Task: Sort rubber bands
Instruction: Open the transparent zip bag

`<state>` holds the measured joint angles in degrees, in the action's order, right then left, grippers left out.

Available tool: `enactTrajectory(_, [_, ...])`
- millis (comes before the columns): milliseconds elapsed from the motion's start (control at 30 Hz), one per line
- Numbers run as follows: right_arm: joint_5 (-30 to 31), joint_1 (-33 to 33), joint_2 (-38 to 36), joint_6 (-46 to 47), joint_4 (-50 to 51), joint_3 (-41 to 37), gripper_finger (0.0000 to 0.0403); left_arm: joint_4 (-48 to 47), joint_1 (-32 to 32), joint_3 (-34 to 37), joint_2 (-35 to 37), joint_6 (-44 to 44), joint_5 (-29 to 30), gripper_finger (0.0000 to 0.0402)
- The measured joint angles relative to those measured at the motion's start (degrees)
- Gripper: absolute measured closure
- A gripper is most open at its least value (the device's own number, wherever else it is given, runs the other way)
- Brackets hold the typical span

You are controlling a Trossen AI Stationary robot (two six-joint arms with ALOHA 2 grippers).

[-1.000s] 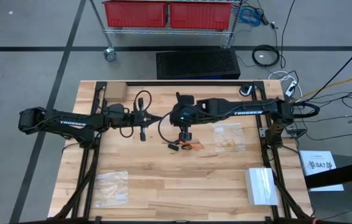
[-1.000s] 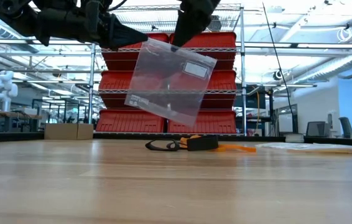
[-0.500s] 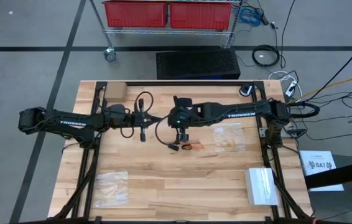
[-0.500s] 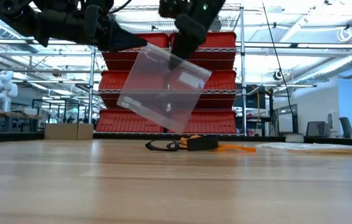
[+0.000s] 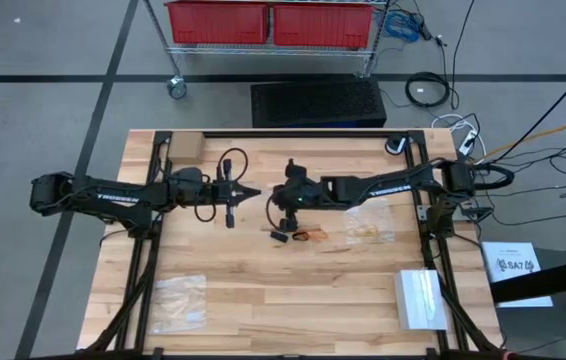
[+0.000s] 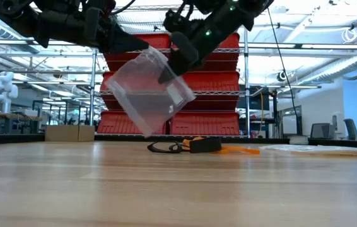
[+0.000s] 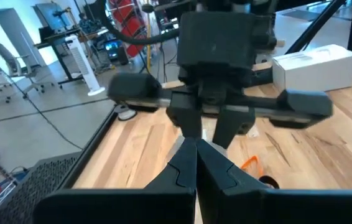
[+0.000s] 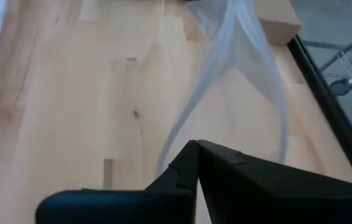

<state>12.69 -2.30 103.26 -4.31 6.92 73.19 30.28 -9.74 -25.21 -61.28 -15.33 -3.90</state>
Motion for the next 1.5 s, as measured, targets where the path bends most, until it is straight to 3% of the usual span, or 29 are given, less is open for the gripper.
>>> enactTrajectory(333, [0.68, -0.27, 0.02, 5.52, -5.85, 0.13, 0.0279, -0.35, 0.02, 0.0, 0.0, 0.0, 0.35, 0.0402])
enactTrajectory(433, [0.48, -0.47, 0.02, 5.79, -6.38, 0.13, 0.026, -0.36, 0.02, 0.0, 0.0, 0.0, 0.35, 0.0401])
enactTrajectory(567, [-0.43, -0.77, 0.6, 5.78, -6.07, 0.13, 0.0282, -0.38, 0.02, 0.0, 0.0, 0.0, 0.36, 0.0401])
enactTrajectory(767, [-0.78, -0.62, 0.46, 4.61, -2.97, 0.13, 0.0391, -0.42, 0.02, 0.0, 0.0, 0.0, 1.0, 0.0402])
enactTrajectory(1000, [-5.56, -0.99, 1.08, 4.73, -9.91, -3.4, 0.0402, -0.46, 0.02, 0.0, 0.0, 0.0, 1.05, 0.0402])
enactTrajectory(1167, [-5.22, -1.12, 1.01, 5.18, -22.47, -7.96, 0.0402, -0.42, 0.07, 0.0, 0.0, 0.0, 1.13, 0.0402])
enactTrajectory(1300, [-5.38, -1.08, 1.97, 7.41, -23.44, -8.7, 0.0399, -0.39, 0.07, 0.0, -0.04, 0.0, 1.16, 0.0402])
enactTrajectory(1500, [-5.09, -2.31, 2.49, 10.67, -24.86, -8.57, 0.0342, -0.23, 0.51, -1.47, -2.77, -0.02, 1.2, 0.0402])
